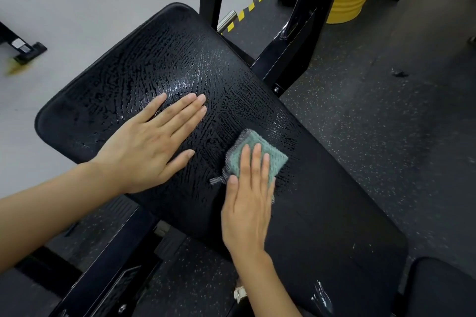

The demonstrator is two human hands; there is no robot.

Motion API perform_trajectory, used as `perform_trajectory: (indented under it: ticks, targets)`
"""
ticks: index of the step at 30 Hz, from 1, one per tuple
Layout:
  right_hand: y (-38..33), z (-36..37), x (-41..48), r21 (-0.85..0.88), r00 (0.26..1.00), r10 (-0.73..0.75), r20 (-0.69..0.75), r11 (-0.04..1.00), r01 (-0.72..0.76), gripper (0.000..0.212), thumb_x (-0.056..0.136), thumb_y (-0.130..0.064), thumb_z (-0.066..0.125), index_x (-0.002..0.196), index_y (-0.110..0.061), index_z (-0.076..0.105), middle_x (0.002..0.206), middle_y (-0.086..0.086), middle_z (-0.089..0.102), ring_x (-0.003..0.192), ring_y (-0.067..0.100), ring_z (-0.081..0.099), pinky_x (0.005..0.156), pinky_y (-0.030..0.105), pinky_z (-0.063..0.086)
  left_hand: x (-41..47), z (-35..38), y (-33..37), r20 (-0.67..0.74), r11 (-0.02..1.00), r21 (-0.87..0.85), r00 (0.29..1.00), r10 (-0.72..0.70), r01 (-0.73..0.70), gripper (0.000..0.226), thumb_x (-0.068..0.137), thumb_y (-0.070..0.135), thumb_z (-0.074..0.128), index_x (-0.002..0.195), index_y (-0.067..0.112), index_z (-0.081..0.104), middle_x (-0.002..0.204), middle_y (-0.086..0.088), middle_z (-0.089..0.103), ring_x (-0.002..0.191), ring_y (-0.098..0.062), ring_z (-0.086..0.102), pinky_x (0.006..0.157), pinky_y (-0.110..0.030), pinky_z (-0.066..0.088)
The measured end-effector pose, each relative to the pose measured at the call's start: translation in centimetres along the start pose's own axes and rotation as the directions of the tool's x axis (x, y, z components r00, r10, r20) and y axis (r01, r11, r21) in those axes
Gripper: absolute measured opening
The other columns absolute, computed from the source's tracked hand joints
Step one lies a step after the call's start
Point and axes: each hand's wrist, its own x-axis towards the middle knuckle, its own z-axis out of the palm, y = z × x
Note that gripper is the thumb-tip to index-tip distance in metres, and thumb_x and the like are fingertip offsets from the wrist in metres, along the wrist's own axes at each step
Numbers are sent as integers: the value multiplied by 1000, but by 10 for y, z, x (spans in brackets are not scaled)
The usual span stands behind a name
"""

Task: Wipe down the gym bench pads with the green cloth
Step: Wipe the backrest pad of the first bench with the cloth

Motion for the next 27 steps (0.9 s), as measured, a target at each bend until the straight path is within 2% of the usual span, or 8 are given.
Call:
perform_trajectory:
  ticks: [4, 8, 13, 19, 27]
  targets:
    - [21, 2, -17, 23, 989, 134, -62, 991, -133, 54, 104, -42, 9, 156, -30, 3, 163, -15, -6, 149, 6, -12, 122, 45, 5, 0, 1, 1, 2, 1000, -3, 1000, 1, -1, 70, 100, 45, 22, 156, 3, 19, 165, -11, 15, 153, -24, 15, 122, -51, 17]
    - [4, 11, -23, 111, 967, 226, -118, 971, -213, 54, 103, -42, 10, 155, -30, 4, 163, -15, -5, 150, 8, -11, 121, 44, 2, 1, 2, 0, -6, 1000, 1, 1000, 6, -6, 70, 101, 45, 21, 156, 3, 19, 165, -12, 15, 153, -24, 14, 123, -50, 15]
    - [-39, 24, -35, 85, 992, 106, -67, 991, -100, 54, 105, -39, 16, 156, -31, 0, 164, -13, -7, 151, 15, -9, 120, 42, -1, 1, 2, 0, -17, 1000, 2, 1000, 8, -8, 69, 100, 44, 23, 156, 3, 19, 165, -12, 15, 153, -24, 15, 123, -50, 15]
    - [-41, 22, -50, 4, 993, -116, 17, 993, 116, 52, 106, -36, 16, 157, -27, 8, 165, -9, 0, 152, 17, -1, 116, 43, 7, 0, 3, 0, -13, 1000, -1, 1000, 8, -8, 69, 101, 44, 22, 157, 4, 17, 165, -11, 13, 154, -23, 12, 123, -50, 14]
    - [-15, 27, -101, -89, 982, -153, 106, 983, 163, 52, 106, -37, 12, 156, -24, 17, 164, -4, 13, 150, 20, 14, 111, 45, 21, 0, 1, 0, -16, 1000, -3, 1000, 8, -8, 68, 101, 44, 21, 157, 4, 18, 165, -12, 15, 153, -23, 14, 123, -50, 15]
